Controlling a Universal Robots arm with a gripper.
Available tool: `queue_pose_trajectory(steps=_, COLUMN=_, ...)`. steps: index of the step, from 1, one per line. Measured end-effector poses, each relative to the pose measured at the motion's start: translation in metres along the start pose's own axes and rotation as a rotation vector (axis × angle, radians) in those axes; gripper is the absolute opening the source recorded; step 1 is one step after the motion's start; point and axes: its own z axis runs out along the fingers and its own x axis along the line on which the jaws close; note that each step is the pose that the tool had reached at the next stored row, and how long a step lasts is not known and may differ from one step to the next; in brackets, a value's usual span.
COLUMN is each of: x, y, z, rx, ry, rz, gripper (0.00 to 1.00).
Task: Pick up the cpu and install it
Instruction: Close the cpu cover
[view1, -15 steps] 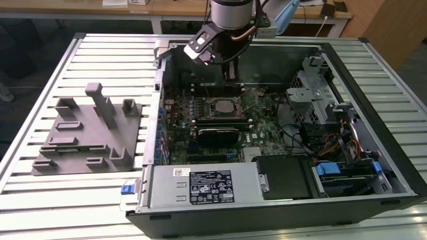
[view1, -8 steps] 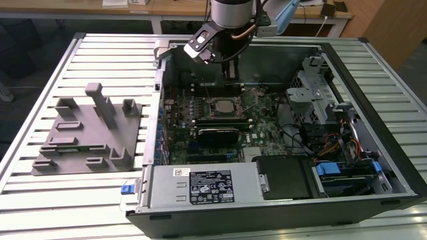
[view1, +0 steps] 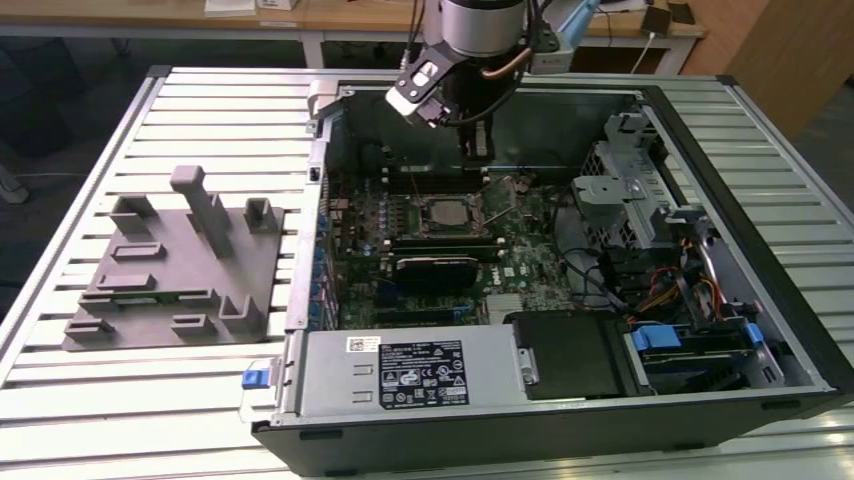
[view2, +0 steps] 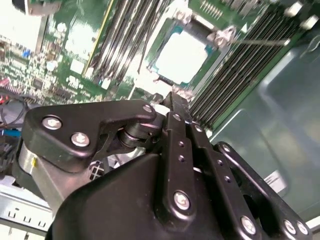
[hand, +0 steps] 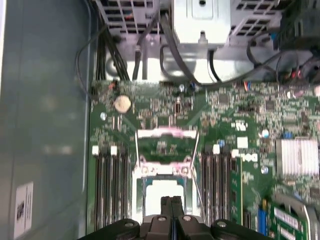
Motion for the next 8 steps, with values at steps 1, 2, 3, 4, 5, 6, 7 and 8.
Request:
queue_pose_trajectory(steps=1, x=0.0, y=0.0034, z=0.0002, rx=0.0, ry=0.0, rz=0.0, gripper=0.11)
queue_pose_trajectory(steps=2, x=0.0001, y=0.0067, z=0.0005, rx=0.0, ry=-0.0001, rz=0.0, gripper=0.11)
queue_pose_trajectory(steps=3, x=0.0001, y=0.0096, z=0.0006, rx=0.0001, ry=-0.0001, rz=0.0, gripper=0.11)
queue_pose_trajectory(steps=4, x=0.0001, y=0.012, z=0.0008, rx=0.0002, ry=0.0, rz=0.0, gripper=0.11)
queue_pose_trajectory(steps=5, x=0.0002, y=0.0147, z=0.001, rx=0.0004, ry=0.0, rz=0.0, gripper=0.11)
queue_pose_trajectory(steps=6, x=0.0002, y=0.0175, z=0.0012, rx=0.0006, ry=-0.0001, rz=0.0, gripper=0.11)
queue_pose_trajectory(steps=7, x=0.0003, y=0.0207, z=0.0014, rx=0.0009, ry=-0.0002, rz=0.0, gripper=0.11)
queue_pose_trajectory(steps=8, x=0.0003, y=0.024, z=0.0016, rx=0.0011, ry=-0.0001, rz=0.0, gripper=0.11)
